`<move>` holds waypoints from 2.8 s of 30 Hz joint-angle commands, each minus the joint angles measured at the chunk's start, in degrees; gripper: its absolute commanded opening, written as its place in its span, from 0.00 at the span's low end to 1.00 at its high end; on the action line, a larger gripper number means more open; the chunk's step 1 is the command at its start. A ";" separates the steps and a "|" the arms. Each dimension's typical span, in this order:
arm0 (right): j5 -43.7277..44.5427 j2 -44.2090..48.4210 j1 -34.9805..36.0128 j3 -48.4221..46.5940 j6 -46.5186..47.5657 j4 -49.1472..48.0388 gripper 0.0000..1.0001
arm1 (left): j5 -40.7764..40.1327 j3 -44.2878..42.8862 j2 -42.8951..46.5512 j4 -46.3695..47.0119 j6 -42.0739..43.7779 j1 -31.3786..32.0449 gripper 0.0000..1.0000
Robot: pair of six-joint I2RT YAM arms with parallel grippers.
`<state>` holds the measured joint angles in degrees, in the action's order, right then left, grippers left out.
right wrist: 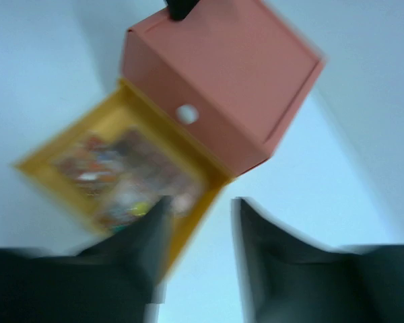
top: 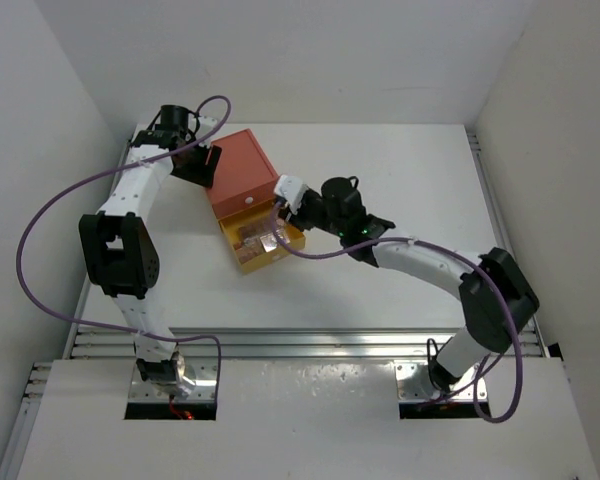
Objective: Organize the makeup
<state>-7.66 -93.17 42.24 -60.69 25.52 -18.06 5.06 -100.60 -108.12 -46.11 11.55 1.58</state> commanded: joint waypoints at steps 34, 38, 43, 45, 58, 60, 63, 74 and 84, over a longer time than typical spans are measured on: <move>17.76 -39.19 2.32 -21.14 -56.11 -14.46 0.00 | 2.06 1.81 -0.34 0.14 2.25 -1.06 0.68; 20.14 -40.51 2.24 -23.77 -55.23 -15.24 0.00 | 2.06 1.81 -0.34 0.14 2.77 -1.06 0.68; 21.64 -41.92 2.23 -26.06 -53.12 -17.09 0.00 | 2.06 2.33 -0.34 0.14 2.77 -1.06 0.68; 22.68 -42.36 2.32 -26.59 -52.76 -18.05 0.00 | 2.06 2.33 -0.34 0.14 2.77 -1.06 0.68; 24.00 -29.12 1.97 -2.31 -52.77 -26.40 0.00 | 1.00 2.86 0.19 0.14 2.77 -1.06 0.68; 24.97 -21.66 1.53 2.04 -50.93 -27.55 0.00 | 1.00 2.86 0.19 0.14 2.77 -1.06 0.68; 25.85 -11.09 -1.09 14.33 -47.76 -26.51 0.10 | 0.48 1.72 0.19 0.14 2.77 -1.06 0.68; 24.71 13.00 -19.47 12.70 -38.79 29.56 1.00 | 3.03 -11.27 3.08 -0.39 -3.63 -2.73 0.70; 26.38 22.32 -29.93 17.97 -44.41 34.14 1.00 | -17.86 -0.94 15.47 10.76 -14.18 -11.42 0.86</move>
<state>16.88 -73.08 13.56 -42.98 -16.95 13.58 -2.24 -106.48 -96.18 -39.72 2.46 -6.94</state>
